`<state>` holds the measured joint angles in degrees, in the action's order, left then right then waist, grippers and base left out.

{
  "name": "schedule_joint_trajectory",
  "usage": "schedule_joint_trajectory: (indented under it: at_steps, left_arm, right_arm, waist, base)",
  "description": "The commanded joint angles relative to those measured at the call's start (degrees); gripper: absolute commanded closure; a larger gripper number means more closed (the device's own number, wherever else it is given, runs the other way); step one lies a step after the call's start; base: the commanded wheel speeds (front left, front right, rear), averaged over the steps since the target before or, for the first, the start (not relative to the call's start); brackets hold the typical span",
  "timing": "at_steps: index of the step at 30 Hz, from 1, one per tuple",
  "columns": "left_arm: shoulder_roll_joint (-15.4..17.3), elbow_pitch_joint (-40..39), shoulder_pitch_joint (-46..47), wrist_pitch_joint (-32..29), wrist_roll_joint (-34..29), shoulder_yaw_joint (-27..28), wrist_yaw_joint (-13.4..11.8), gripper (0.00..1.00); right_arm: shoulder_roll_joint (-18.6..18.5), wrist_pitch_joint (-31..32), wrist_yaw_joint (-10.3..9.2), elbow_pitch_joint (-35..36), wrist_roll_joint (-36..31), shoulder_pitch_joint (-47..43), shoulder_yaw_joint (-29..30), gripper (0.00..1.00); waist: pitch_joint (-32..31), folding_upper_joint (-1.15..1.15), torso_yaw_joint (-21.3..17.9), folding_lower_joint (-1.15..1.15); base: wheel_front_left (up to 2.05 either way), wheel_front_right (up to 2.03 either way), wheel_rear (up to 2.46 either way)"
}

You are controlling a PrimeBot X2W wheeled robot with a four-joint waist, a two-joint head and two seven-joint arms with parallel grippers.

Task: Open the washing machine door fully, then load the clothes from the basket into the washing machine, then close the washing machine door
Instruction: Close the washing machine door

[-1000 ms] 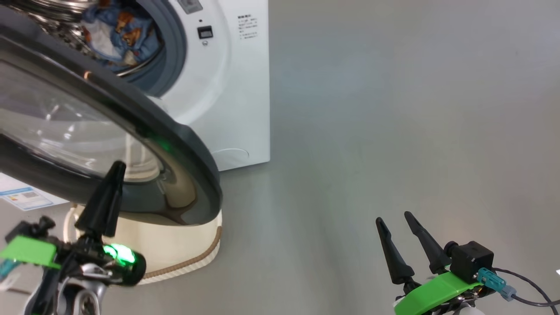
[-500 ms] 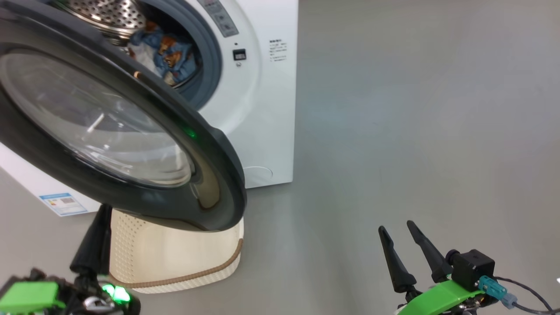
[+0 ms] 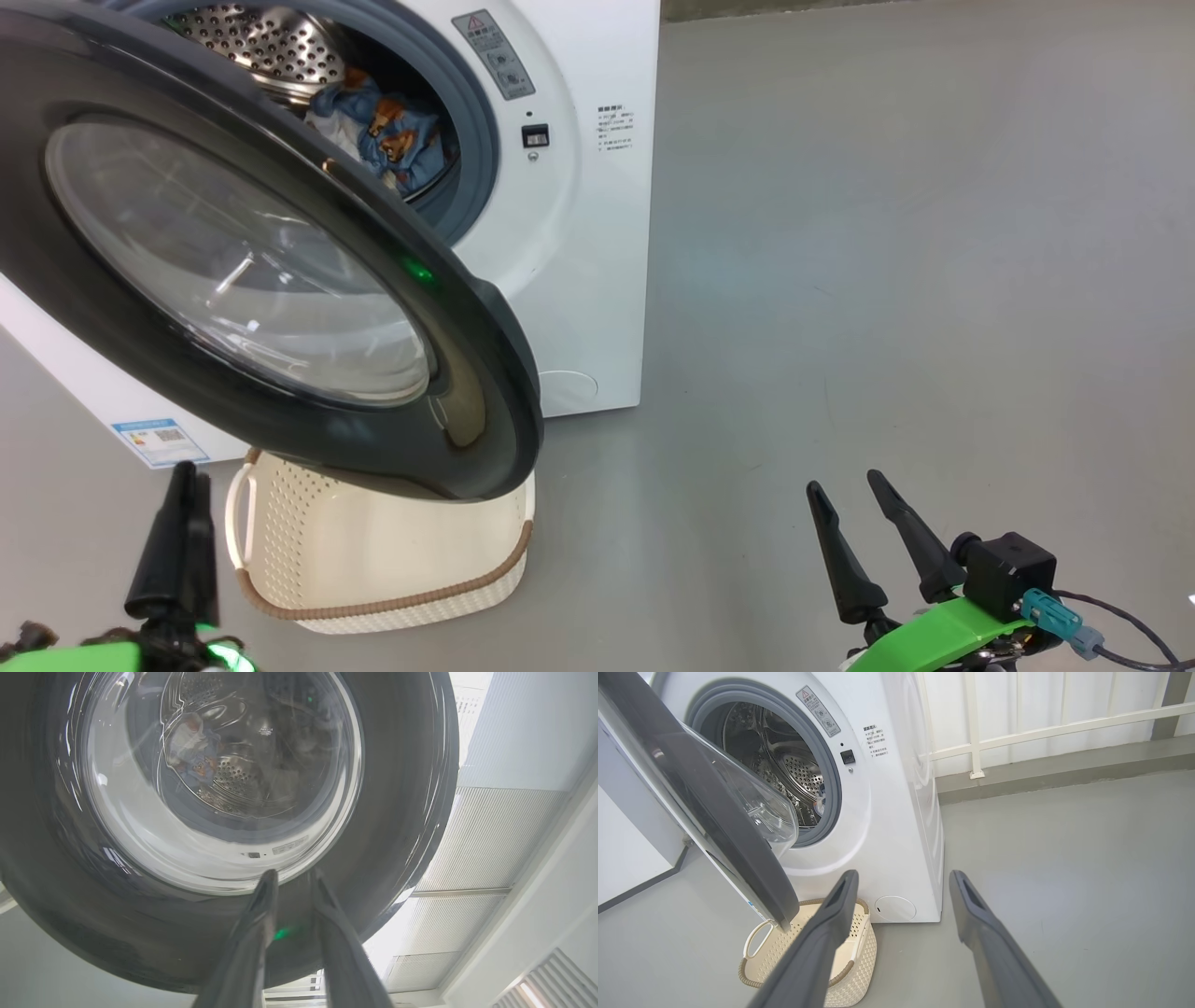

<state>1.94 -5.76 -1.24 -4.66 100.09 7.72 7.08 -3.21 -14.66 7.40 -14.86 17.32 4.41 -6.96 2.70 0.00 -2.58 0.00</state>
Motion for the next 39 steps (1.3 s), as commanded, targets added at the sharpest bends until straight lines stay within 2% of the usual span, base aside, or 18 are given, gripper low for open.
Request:
schedule_joint_trajectory:
  at_steps: [1, 4, 6, 11, 14, 21, 25, 30, 33, 39]
  left_arm:
    - [0.94, -2.33, 0.43, 1.01, -2.69, 0.94, 0.4, 0.0]
    - [0.99, -3.68, 0.26, 4.03, -9.01, -0.07, 0.4, 0.0]
    - [2.1, -4.57, 0.42, 7.14, -15.43, -1.28, 0.4, 0.0]
    - [6.95, -3.58, 0.53, 17.42, -27.8, -7.71, 0.4, 0.0]
    - [9.17, -2.16, 0.77, 19.41, -33.28, -9.94, 0.4, 0.0]
    - [7.62, -1.69, 1.21, 19.64, -53.56, -4.58, 0.41, 0.0]
    - [7.56, -0.3, 0.69, 19.65, -65.73, -4.42, 0.41, 0.0]
    - [7.81, 1.65, 0.03, 19.65, -77.93, -4.92, 0.41, 0.0]
    - [6.52, 2.19, -0.49, 19.65, -83.78, -3.0, 0.41, 0.0]
    - [5.07, 5.68, -2.21, 19.66, -90.15, -1.96, 0.41, 0.0]
  right_arm:
    - [0.28, -0.34, 0.09, 1.59, 0.33, -0.19, -1.45, 0.0]
    - [0.3, -0.34, 0.09, 1.73, 0.31, -0.25, -1.39, 0.0]
    - [0.31, -0.34, 0.09, 1.77, 0.28, -0.17, -1.42, 0.0]
    - [0.32, -0.34, 0.09, 1.81, -0.13, -0.04, -1.56, 0.0]
    - [0.32, -0.34, 0.09, 1.79, 0.16, -0.08, -1.59, 0.0]
    - [0.33, -0.34, 0.09, 1.84, 0.07, 0.03, -1.64, 0.0]
    - [0.33, -0.34, 0.09, 1.68, -0.03, 0.03, -1.81, 0.0]
    - [0.33, -0.34, 0.09, 1.52, -0.13, -0.07, -1.95, 0.0]
    - [0.33, -0.34, 0.09, 1.4, -0.11, -0.14, -1.97, 0.0]
    - [0.33, -0.34, 0.09, 1.22, -0.13, -0.28, -2.01, 0.0]
  waist:
    - [0.07, 0.0, -0.03, 0.0]
    - [0.21, 0.0, -0.01, 0.0]
    - [0.33, 0.0, -0.04, 0.0]
    - [0.43, 0.0, -0.06, 0.0]
    - [0.35, 0.0, -0.12, 0.0]
    - [0.52, 0.0, -0.1, 0.0]
    - [0.48, 0.0, -0.17, 0.0]
    - [0.34, 0.0, -0.32, 0.0]
    - [0.17, 0.0, -0.45, 0.0]
    - [-0.27, 0.0, -0.63, 0.0]
  base:
    - [0.0, 0.0, 0.0]
    - [0.0, 0.0, 0.0]
    - [0.0, 0.0, 0.0]
    - [0.0, 0.0, 0.0]
    - [0.0, 0.0, 0.0]
    - [0.0, 0.0, 0.0]
    - [0.0, 0.0, 0.0]
    - [0.0, 0.0, 0.0]
    - [0.0, 0.0, 0.0]
    - [0.0, 0.0, 0.0]
